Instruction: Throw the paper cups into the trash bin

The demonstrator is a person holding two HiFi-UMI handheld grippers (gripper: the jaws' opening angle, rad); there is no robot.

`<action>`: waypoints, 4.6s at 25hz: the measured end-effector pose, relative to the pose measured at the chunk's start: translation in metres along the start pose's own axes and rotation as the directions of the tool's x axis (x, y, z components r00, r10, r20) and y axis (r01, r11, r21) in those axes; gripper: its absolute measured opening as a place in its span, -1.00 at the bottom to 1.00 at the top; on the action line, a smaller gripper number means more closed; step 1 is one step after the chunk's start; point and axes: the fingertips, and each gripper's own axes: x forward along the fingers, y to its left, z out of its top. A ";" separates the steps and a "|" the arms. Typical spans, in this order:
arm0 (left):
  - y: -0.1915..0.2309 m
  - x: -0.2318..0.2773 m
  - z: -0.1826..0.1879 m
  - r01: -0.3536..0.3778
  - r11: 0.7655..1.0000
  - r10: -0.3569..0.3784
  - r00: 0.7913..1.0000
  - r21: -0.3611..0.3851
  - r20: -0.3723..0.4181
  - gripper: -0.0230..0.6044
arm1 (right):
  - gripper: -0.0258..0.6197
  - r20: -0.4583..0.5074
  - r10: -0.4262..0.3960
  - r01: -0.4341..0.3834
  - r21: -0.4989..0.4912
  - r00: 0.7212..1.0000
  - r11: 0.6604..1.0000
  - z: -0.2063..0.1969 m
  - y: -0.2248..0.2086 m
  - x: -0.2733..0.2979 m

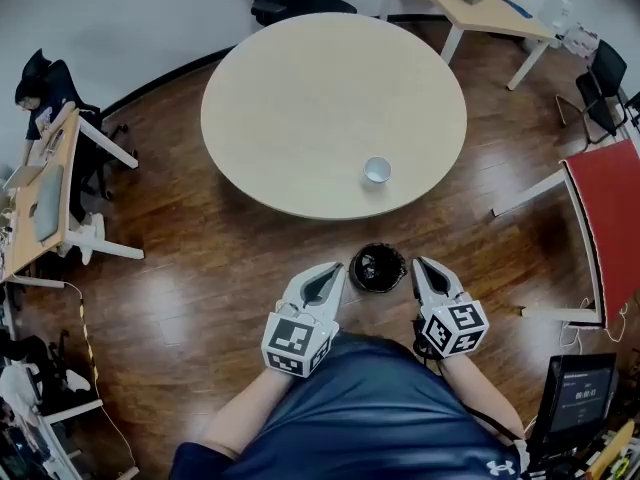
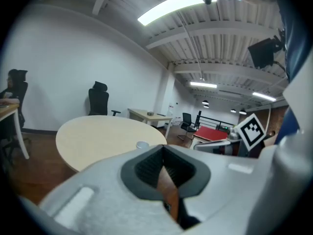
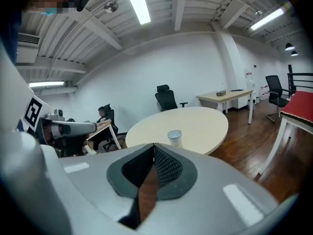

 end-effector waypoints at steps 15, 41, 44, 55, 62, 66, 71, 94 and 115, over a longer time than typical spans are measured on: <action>0.093 0.065 -0.037 -0.192 0.979 0.201 0.970 0.071 -0.141 -0.73 | -0.11 -0.078 -0.001 -0.010 -0.140 0.997 0.990 -0.016 -0.061 0.128; 0.054 0.007 -0.062 -0.263 0.965 0.261 0.936 0.027 -0.237 -0.91 | 0.29 -0.114 -0.039 -0.001 -0.331 0.993 0.944 -0.043 -0.083 0.268; 0.052 0.011 -0.059 -0.242 0.970 0.244 0.942 0.040 -0.230 -0.92 | 0.29 -0.120 -0.029 -0.013 -0.335 0.992 0.942 -0.040 -0.083 0.267; 0.051 0.026 -0.063 -0.198 0.979 0.205 0.956 0.057 -0.211 -0.91 | 0.23 -0.200 -0.066 -0.005 -0.335 0.978 0.942 -0.026 -0.091 0.269; 0.056 0.013 -0.051 -0.178 0.984 0.178 0.967 0.013 -0.183 -0.91 | 0.20 -0.258 -0.061 -0.031 -0.341 0.964 0.940 -0.025 -0.079 0.252; 0.060 0.025 -0.051 -0.137 0.991 0.137 0.977 0.009 -0.165 -0.91 | 0.20 -0.227 -0.052 -0.025 -0.321 0.972 0.947 -0.008 -0.080 0.239; 0.061 0.035 -0.040 -0.057 0.998 0.058 0.989 0.012 -0.134 -0.91 | 0.19 -0.182 -0.060 0.002 -0.305 0.981 0.952 0.017 -0.080 0.206; -0.002 0.065 -0.077 0.217 0.975 -0.194 0.941 0.055 -0.277 -0.91 | 0.19 -0.223 -0.242 0.211 -0.153 0.944 0.965 -0.077 -0.146 0.035; -0.054 0.025 -0.193 0.003 0.995 -0.046 0.908 -0.103 -0.416 -0.91 | 0.19 -0.445 0.070 -0.149 -0.145 0.893 0.978 -0.251 -0.116 0.082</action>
